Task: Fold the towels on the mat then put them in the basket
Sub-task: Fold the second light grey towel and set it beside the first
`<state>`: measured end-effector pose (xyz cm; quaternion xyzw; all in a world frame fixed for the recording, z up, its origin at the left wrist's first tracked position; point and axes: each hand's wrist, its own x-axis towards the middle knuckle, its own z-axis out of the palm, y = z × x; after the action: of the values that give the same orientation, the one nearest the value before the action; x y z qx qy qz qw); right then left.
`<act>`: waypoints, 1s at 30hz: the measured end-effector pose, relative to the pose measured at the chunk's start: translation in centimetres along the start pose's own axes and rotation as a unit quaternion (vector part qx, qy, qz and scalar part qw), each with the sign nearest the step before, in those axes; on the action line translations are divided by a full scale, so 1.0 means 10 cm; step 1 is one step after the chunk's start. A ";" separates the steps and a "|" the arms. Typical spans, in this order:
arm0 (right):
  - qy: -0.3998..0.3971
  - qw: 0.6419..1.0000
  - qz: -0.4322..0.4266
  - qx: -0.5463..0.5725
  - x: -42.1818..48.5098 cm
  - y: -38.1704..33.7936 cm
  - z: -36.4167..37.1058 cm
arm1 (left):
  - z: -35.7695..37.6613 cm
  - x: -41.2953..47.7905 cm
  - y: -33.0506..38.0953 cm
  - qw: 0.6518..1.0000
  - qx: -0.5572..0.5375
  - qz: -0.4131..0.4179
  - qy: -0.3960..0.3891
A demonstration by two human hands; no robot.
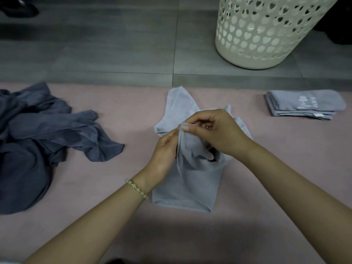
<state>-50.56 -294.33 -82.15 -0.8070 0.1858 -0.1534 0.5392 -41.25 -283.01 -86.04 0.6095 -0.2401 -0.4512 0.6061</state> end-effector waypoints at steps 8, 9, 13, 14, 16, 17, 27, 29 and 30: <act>0.034 0.999 0.031 0.010 0.00 0.10 -0.03 | 0.05 -0.01 0.04 1.000 0.011 0.011 0.000; 0.048 0.998 0.041 0.020 0.00 0.12 -0.02 | 0.06 -0.02 0.03 0.999 0.025 0.024 0.006; 0.078 0.990 0.074 0.087 -0.06 0.19 0.04 | 0.07 0.02 -0.07 0.988 0.099 0.093 0.076; 0.062 0.991 0.079 0.092 -0.09 0.22 0.06 | 0.07 0.05 -0.10 0.982 0.108 0.100 0.116; 0.014 0.996 0.085 0.031 -0.20 0.34 0.13 | 0.06 0.09 -0.10 0.975 0.085 0.076 0.192; -0.007 0.996 0.083 -0.020 -0.26 0.41 0.17 | 0.06 0.10 -0.09 0.973 0.060 0.055 0.215; -0.044 0.986 0.149 -0.055 -0.35 0.88 0.08 | -0.42 0.18 -0.23 0.930 0.009 -0.058 0.363; -0.055 0.986 0.153 -0.028 -0.29 0.76 0.07 | -0.57 0.17 -0.31 0.920 0.028 -0.061 0.386; -0.073 0.985 0.158 -0.013 -0.26 0.69 0.05 | -0.65 0.16 -0.34 0.916 0.029 -0.059 0.395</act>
<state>-53.56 -295.13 -88.84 -0.7833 0.2729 -0.0052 0.5585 -35.85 -280.46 -90.63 0.7686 0.0422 -0.2008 0.6059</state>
